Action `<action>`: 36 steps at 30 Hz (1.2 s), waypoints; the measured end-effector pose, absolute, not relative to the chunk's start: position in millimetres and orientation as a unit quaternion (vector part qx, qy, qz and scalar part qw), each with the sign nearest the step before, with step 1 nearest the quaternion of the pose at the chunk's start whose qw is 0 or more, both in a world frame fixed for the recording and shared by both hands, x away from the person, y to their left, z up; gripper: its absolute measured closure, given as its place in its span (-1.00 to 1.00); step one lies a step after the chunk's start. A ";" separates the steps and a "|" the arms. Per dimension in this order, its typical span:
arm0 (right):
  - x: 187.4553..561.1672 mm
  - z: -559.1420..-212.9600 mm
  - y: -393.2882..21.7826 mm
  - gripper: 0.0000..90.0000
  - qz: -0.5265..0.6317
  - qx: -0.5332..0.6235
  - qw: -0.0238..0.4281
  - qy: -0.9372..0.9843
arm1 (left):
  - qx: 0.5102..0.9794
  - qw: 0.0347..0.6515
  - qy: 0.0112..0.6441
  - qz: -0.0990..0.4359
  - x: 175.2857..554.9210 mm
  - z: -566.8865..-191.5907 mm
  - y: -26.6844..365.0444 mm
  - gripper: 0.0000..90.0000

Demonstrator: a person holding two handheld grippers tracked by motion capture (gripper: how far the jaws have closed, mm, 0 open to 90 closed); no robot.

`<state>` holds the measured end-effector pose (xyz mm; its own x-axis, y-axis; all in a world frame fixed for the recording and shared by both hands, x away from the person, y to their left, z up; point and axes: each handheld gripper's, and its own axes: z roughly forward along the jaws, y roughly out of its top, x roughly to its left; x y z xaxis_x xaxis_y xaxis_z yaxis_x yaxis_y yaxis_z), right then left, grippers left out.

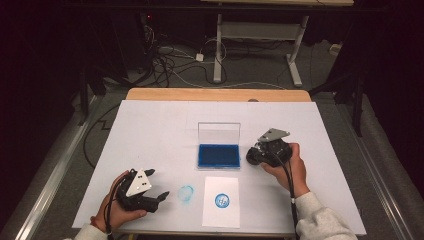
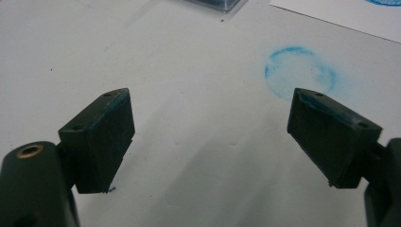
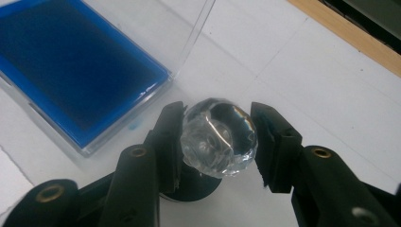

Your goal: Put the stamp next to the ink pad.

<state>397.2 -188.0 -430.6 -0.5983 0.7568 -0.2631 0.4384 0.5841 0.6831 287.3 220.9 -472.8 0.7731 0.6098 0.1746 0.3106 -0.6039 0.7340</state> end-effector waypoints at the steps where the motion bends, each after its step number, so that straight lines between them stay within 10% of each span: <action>1: 397.0 -431.9 -187.7 0.27 0.293 0.352 0.277 0.845 | 0.871 0.358 0.264 0.209 287.2 -472.8 220.8 -0.65; 13: 395.3 -437.0 -181.8 0.23 0.300 0.343 0.269 0.849 | 0.866 0.365 0.265 0.215 286.6 -471.2 222.4 -0.65; 36: 381.3 -404.9 -191.6 -0.50 0.389 0.325 0.292 0.812 | 0.865 0.365 0.267 0.216 286.8 -471.1 222.1 -0.64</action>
